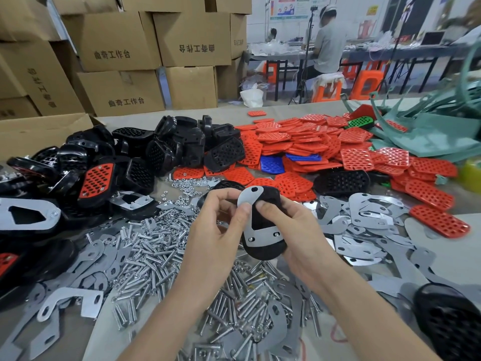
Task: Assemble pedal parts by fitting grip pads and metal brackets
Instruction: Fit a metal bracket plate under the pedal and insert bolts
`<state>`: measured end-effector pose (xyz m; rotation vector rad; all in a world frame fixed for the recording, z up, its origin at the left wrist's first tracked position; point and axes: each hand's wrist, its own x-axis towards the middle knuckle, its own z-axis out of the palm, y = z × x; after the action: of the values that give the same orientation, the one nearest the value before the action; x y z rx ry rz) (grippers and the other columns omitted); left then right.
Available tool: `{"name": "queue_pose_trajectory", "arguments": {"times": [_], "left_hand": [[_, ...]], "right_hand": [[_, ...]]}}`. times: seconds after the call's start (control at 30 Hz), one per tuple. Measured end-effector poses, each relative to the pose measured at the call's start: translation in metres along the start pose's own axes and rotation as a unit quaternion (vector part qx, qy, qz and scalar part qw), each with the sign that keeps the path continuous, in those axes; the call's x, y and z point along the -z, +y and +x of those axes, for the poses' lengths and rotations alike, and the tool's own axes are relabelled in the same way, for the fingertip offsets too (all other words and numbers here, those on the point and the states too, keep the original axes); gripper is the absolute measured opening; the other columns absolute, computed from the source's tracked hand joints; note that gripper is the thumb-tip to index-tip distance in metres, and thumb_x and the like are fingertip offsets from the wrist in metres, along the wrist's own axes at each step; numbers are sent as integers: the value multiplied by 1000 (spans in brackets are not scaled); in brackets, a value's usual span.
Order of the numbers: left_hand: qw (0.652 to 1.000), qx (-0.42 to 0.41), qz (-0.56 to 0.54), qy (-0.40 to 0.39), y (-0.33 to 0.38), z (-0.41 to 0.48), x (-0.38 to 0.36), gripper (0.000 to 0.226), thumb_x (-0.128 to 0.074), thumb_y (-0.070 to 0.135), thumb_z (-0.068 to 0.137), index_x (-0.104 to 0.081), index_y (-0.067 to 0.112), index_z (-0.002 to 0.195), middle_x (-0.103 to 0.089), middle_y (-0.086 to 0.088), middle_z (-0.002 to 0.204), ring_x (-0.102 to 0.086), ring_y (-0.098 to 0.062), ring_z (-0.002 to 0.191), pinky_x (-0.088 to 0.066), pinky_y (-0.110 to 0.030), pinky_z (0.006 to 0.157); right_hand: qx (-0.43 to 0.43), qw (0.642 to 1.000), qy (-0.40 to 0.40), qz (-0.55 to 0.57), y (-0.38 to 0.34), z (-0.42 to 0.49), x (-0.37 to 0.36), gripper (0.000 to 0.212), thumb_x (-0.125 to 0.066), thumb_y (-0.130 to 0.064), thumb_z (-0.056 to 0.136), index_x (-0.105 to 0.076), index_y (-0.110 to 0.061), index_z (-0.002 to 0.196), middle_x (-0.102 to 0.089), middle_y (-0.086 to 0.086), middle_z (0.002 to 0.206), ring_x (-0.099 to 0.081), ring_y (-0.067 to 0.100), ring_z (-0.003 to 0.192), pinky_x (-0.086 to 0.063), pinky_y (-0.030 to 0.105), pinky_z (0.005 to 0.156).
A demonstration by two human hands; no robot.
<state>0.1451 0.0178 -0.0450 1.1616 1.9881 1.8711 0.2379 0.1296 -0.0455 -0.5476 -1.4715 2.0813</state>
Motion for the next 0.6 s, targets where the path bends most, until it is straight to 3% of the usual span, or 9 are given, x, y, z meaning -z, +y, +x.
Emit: {"name": "queue_pose_trajectory", "arguments": {"times": [0.23,0.37,0.5,0.6], "left_hand": [[1000,-12,6,-23,0,-1,1,19,-61,34,100,-60,48,112,-64,14,82,-64,-7,81,-46,-11,64],[999,-17,-3,-29,0,0,1,22,-62,30,100,-62,47,114,-62,15,80,-61,-4,78,-46,-13,63],[999,-13,-22,-44,-1,1,2,23,-62,27,101,-64,46,113,-58,17,78,-59,-4,77,-53,-24,64],[998,-18,-13,-51,-2,1,3,24,-62,26,101,-64,48,111,-58,19,77,-59,-1,77,-51,-20,65]], "right_hand": [[-5,1000,19,0,1,-3,0,13,-69,-32,97,-81,-30,103,-80,9,100,-76,22,85,-62,32,73],[0,1000,26,3,0,-5,-1,15,-68,-32,97,-81,-28,104,-80,10,100,-76,22,84,-61,30,70],[5,999,36,15,1,-6,-3,16,-69,-30,97,-81,-23,105,-80,12,99,-74,21,81,-60,29,68],[1,999,43,14,1,-7,-3,15,-69,-30,97,-81,-23,102,-80,12,96,-74,21,78,-60,29,64]]}}
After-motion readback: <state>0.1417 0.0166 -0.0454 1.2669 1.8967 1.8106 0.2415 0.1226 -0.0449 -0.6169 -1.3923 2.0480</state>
